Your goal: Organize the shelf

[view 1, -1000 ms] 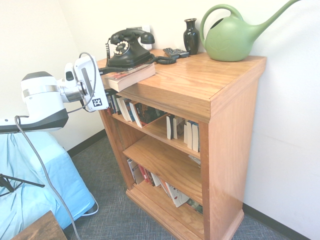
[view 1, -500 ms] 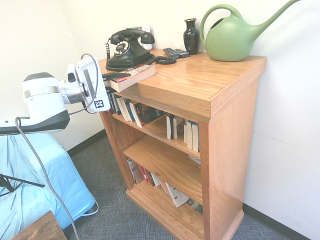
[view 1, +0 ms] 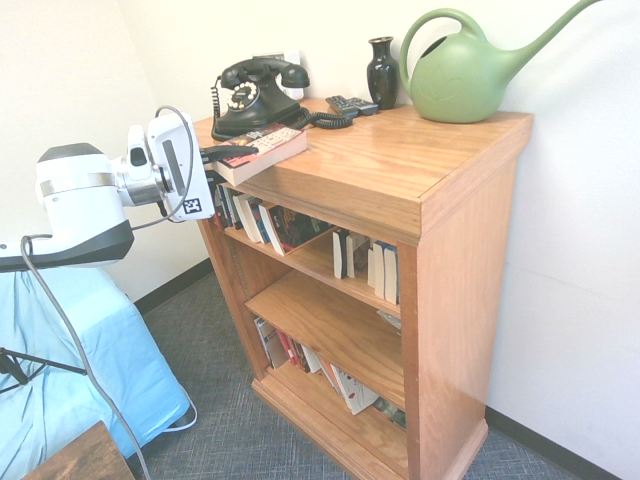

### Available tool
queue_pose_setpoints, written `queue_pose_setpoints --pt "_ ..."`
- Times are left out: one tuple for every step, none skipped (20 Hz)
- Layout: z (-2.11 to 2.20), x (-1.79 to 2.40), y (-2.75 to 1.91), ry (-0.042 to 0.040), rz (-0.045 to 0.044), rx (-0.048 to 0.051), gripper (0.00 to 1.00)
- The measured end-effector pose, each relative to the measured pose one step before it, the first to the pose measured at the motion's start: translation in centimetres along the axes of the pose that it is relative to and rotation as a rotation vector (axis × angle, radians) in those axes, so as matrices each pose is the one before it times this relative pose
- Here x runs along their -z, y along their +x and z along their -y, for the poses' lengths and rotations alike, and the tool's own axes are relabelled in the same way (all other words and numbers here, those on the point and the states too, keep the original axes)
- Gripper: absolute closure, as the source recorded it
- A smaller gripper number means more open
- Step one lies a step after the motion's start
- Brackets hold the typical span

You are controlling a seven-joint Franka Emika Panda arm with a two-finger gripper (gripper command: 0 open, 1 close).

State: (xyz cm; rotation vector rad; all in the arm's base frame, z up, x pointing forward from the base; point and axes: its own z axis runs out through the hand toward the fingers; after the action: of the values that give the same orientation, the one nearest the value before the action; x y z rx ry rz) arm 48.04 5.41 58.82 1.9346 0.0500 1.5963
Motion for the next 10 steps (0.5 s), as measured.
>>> queue_pose_setpoints --pt "-0.481 0.700 -0.183 -0.00005 0.01149 -0.03502 1.00" --pt "-0.573 0.760 -0.152 -0.00146 0.01696 -0.03709 1.00" --pt "-0.622 0.785 -0.139 -0.00142 0.01608 -0.03779 1.00" --pt "-0.651 0.767 -0.185 -0.00061 0.01409 -0.03517 1.00" --pt "-0.662 0.748 -0.246 0.00601 0.01537 -0.03899 1.00" --pt "-0.660 0.659 -0.319 0.01256 0.01755 -0.04285 1.00" --pt "-0.661 0.579 -0.396 0.01122 0.01641 -0.03832 1.00" --pt "-0.625 0.545 -0.546 0.01397 0.01871 -0.03802 1.00" --pt "-0.465 0.495 -0.621 0.01444 0.01818 -0.03341 1.00" --pt "-0.355 0.449 -0.627 0.01414 0.01816 -0.03290 1.00"
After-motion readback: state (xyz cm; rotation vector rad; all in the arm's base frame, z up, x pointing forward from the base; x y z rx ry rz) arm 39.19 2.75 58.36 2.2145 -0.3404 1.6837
